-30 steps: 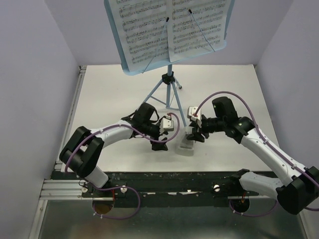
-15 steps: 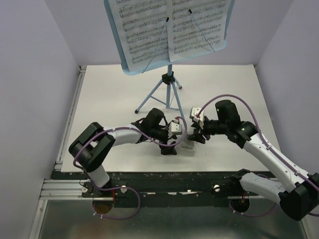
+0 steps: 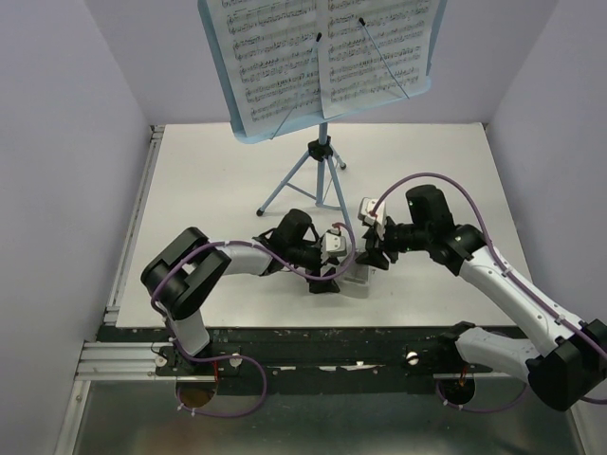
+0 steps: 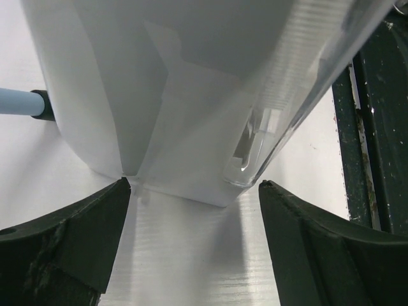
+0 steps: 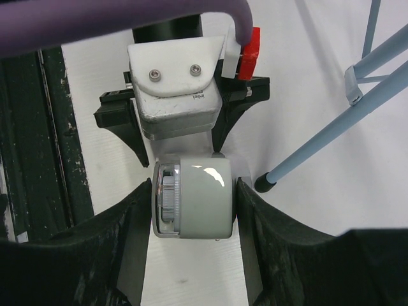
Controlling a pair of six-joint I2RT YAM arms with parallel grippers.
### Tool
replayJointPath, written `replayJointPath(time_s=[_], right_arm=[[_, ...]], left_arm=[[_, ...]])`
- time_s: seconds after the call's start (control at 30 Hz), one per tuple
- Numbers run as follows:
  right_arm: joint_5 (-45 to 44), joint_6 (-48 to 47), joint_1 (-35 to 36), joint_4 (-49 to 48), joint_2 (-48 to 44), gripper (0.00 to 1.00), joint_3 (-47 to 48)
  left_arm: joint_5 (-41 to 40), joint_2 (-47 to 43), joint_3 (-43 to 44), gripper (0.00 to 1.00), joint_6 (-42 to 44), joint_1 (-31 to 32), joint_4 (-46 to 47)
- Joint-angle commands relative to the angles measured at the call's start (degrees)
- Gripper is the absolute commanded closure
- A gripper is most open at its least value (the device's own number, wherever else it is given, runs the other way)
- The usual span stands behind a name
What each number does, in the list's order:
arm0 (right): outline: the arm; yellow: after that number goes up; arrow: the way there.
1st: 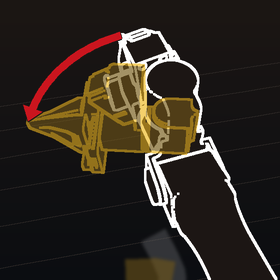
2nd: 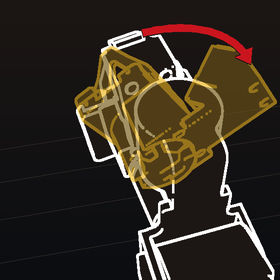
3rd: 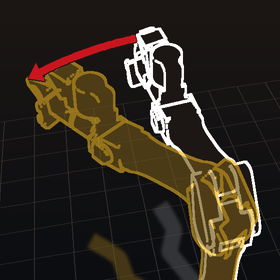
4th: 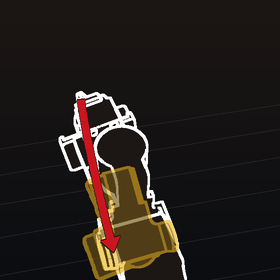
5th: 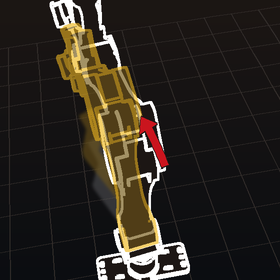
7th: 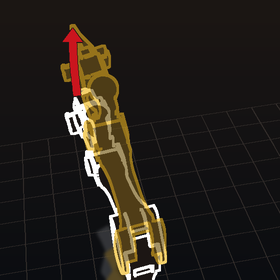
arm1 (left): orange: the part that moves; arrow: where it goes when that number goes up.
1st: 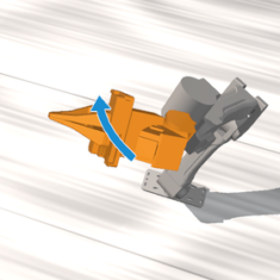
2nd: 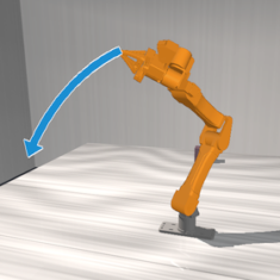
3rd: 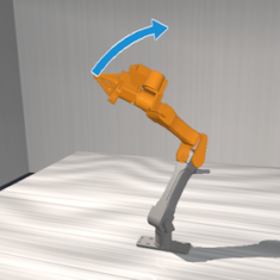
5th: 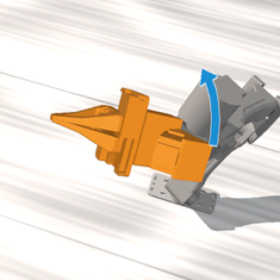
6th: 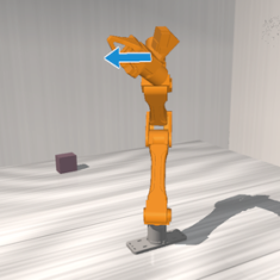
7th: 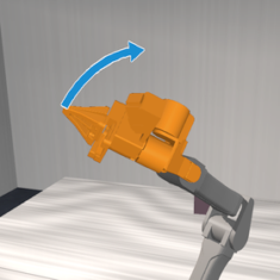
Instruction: Pack up the instrument practice props
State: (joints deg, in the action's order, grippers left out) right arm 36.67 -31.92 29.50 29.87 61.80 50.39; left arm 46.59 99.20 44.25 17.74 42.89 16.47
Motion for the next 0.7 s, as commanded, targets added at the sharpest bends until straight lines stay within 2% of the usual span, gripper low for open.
replayJointPath(time_s=[0.0, 0.33, 0.4, 0.47, 0.6, 0.67], right_arm=[[-2.3, -0.07, -0.05, 3.09, 1.04, 1.0, 0.5], [-1.95, 0.28, -0.14, 3.0, -0.01, 1.0, -0.91], [-2.04, 0.28, -0.05, 2.92, -0.1, 1.0, -0.91], [-2.12, 0.46, -0.05, 2.74, -0.28, 1.0, -1.26], [-1.95, 0.54, -0.05, 2.39, -0.45, 1.0, -1.7], [-1.77, 0.55, -0.05, 2.39, -0.54, 1.0, -1.79]], left_arm=[[2.19, 1.26, -0.92, 0.11, 1.16, 0.35, 2.52], [1.58, 2.49, 0.22, 0.28, 1.78, 0.43, 0.94], [1.49, 2.58, 0.31, 0.32, 1.86, 0.35, 0.67], [1.84, 2.84, 1.1, 0.41, 2.12, 0.35, -0.55], [1.4, 2.76, 1.28, 0.5, 2.04, 0.35, -1.26], [1.23, 2.67, 1.28, 0.48, 1.86, 0.35, -1.26]])
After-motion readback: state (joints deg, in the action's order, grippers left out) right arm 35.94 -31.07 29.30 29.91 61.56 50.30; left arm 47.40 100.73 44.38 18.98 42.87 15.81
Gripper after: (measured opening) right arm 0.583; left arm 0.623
